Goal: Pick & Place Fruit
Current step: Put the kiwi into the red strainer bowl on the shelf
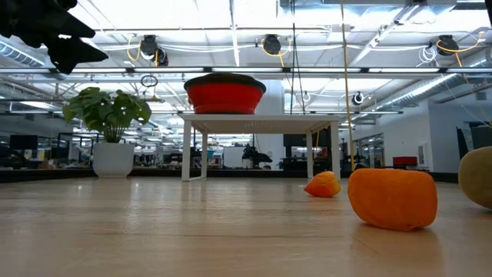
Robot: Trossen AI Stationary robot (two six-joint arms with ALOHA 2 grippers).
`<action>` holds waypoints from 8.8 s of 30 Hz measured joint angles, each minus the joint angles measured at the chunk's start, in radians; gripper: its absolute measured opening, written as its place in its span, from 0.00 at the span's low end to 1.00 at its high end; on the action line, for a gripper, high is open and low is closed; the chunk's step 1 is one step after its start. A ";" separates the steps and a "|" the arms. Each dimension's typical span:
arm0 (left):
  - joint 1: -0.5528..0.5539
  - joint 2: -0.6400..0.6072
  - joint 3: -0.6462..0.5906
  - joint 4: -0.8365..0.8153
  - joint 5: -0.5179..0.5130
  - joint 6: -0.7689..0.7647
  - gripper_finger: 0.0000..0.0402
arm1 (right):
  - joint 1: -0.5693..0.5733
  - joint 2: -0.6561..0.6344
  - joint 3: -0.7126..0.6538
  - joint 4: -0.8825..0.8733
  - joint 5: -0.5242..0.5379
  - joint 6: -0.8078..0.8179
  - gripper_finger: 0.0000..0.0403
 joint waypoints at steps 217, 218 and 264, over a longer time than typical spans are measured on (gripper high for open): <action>0.001 0.210 0.000 0.843 -0.231 0.087 0.64 | -0.871 -0.123 -0.240 1.444 0.002 -1.688 0.53; 0.001 0.233 0.001 0.865 -0.274 0.086 0.64 | -0.871 -0.123 -0.240 1.444 0.002 -1.688 0.53; 0.451 0.936 0.515 0.838 0.229 0.202 0.64 | -0.809 -0.122 -0.240 1.690 0.000 -1.448 0.53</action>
